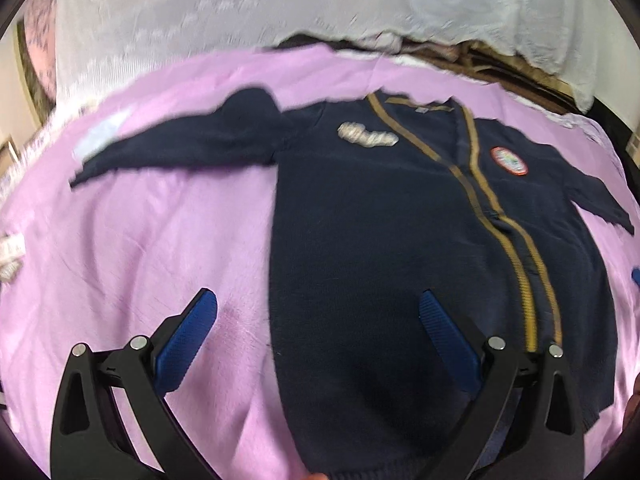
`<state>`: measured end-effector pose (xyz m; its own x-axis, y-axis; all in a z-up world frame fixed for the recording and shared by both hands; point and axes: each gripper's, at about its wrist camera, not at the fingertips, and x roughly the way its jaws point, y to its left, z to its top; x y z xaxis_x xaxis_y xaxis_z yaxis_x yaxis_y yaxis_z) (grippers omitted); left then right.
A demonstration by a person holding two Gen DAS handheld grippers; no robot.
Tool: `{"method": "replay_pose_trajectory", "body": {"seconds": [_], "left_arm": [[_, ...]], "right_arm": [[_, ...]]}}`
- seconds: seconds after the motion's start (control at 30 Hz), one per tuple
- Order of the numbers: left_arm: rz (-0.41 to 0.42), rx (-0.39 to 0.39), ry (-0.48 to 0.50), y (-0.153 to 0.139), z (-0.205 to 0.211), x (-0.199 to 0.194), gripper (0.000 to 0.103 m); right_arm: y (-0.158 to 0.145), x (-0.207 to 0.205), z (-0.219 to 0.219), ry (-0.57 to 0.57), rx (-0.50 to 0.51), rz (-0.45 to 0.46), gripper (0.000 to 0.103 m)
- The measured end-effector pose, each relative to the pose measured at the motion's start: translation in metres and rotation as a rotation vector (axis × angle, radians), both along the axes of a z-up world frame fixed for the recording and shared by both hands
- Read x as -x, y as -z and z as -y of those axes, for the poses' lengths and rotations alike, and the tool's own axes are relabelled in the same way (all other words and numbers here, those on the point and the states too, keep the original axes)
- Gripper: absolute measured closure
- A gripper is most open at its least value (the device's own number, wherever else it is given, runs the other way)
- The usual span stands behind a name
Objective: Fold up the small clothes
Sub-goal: 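Grasp a navy sleeve cuff with the right gripper and fold it across the body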
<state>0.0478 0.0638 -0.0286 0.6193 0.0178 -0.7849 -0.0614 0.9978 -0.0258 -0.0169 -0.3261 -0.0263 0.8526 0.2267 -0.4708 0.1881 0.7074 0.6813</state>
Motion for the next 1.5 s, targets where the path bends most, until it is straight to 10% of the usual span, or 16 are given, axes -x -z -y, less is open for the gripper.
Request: {"method": "replay_pose_trajectory", "body": {"seconds": [0.17, 0.57, 0.83, 0.97, 1.17, 1.5], "left_arm": [[-0.066, 0.14, -0.012, 0.018, -0.02, -0.015, 0.004], [-0.04, 0.148, 0.036, 0.011, -0.027, -0.024, 0.004], [-0.032, 0.203, -0.14, 0.004, -0.078, -0.096, 0.004], [0.036, 0.14, -0.181, 0.015, -0.086, -0.117, 0.004], [0.036, 0.105, -0.133, 0.014, -0.075, -0.12, 0.004], [0.027, 0.092, -0.139, 0.016, -0.076, -0.115, 0.004]], "right_arm": [[0.023, -0.004, 0.044, 0.076, -0.22, -0.003, 0.003], [0.027, -0.071, 0.107, 0.223, -0.177, -0.071, 0.003], [0.029, -0.098, 0.13, 0.352, -0.178, -0.024, 0.005], [0.041, -0.111, 0.13, 0.306, -0.092, -0.005, 0.053], [0.054, -0.113, 0.149, 0.3, -0.247, 0.045, 0.081], [0.032, -0.103, 0.136, 0.288, -0.134, 0.108, 0.093]]}}
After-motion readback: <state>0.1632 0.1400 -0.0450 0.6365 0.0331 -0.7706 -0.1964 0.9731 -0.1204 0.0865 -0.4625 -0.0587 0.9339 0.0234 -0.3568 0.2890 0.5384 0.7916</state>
